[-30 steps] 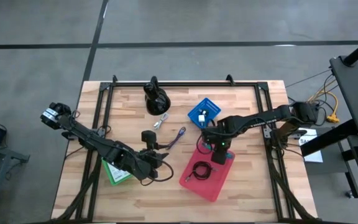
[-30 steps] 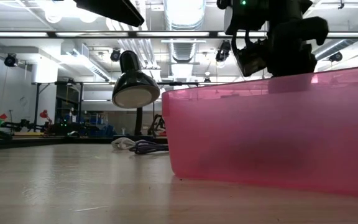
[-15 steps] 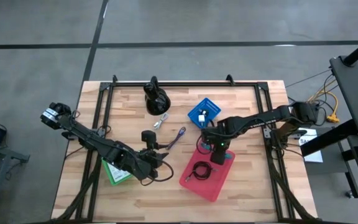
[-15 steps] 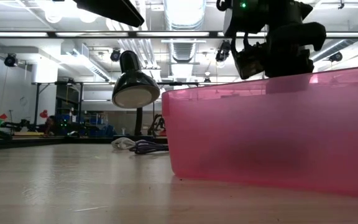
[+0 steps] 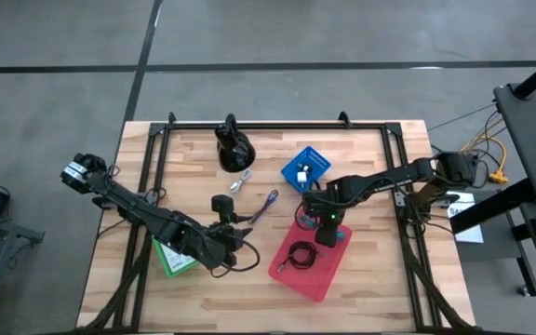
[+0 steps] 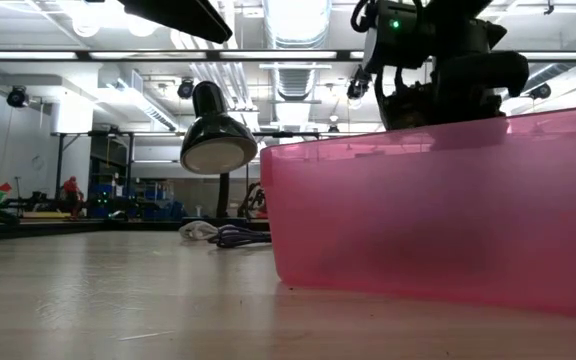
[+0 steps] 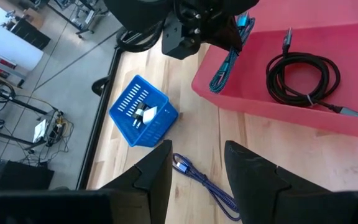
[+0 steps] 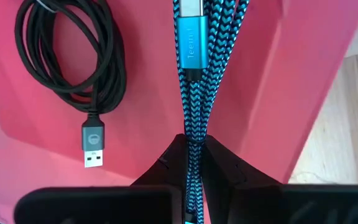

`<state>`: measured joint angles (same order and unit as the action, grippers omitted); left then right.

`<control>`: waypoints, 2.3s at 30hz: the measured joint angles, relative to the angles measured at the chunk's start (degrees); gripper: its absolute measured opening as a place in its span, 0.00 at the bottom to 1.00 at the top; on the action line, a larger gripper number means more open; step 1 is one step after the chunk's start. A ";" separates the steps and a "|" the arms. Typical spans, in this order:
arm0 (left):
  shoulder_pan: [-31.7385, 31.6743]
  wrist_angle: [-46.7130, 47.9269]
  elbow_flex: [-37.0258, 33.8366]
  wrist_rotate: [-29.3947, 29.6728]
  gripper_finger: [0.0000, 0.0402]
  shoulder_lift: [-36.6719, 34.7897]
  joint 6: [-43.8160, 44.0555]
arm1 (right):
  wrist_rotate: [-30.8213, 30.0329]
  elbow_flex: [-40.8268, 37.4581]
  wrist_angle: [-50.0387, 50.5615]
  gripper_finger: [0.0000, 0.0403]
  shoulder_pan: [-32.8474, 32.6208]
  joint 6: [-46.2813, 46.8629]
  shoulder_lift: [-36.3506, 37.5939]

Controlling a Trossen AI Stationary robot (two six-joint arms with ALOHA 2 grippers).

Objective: Pick and place items into bin
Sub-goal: Put the blue charger cable into the pink bin, then put the purple charger cable into the pink bin

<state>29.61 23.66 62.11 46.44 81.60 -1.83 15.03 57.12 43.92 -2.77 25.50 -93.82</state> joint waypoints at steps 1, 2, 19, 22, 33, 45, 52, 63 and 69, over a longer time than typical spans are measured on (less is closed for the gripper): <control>0.00 0.02 0.00 0.15 0.33 0.00 0.00 | 0.04 -0.17 -0.04 0.04 0.04 0.00 0.00; 0.00 0.01 0.00 0.36 0.33 0.00 0.00 | 0.02 -0.36 -0.04 0.04 0.06 0.00 0.00; -0.02 0.00 -0.07 0.45 0.33 0.00 0.02 | 0.27 -3.95 -4.07 0.04 0.15 0.00 0.00; -0.02 -0.01 -0.07 0.45 0.33 0.00 0.02 | 0.25 -4.13 -4.35 0.04 0.29 -0.02 -0.12; 0.00 -0.02 -0.20 0.45 0.33 0.00 0.02 | 0.04 -4.13 -6.85 0.14 0.44 -0.22 -0.20; -0.02 -0.02 -0.26 0.45 0.33 0.00 0.04 | 0.00 -3.22 -6.84 0.21 0.44 -0.02 -0.15; -0.02 -0.15 -0.26 0.48 0.33 0.00 0.09 | -0.08 0.22 -6.97 0.19 0.18 -3.71 -0.08; -0.02 -0.24 -0.26 0.45 0.33 0.02 0.52 | -14.34 2.18 -9.86 0.17 -5.72 -10.01 4.08; -0.02 -0.28 -0.28 0.45 0.33 0.02 1.71 | -24.74 -4.12 -22.80 0.17 -10.49 -17.02 11.91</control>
<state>29.59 23.38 61.82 46.89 81.62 -0.12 -9.72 53.01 21.12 -13.26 8.47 -81.91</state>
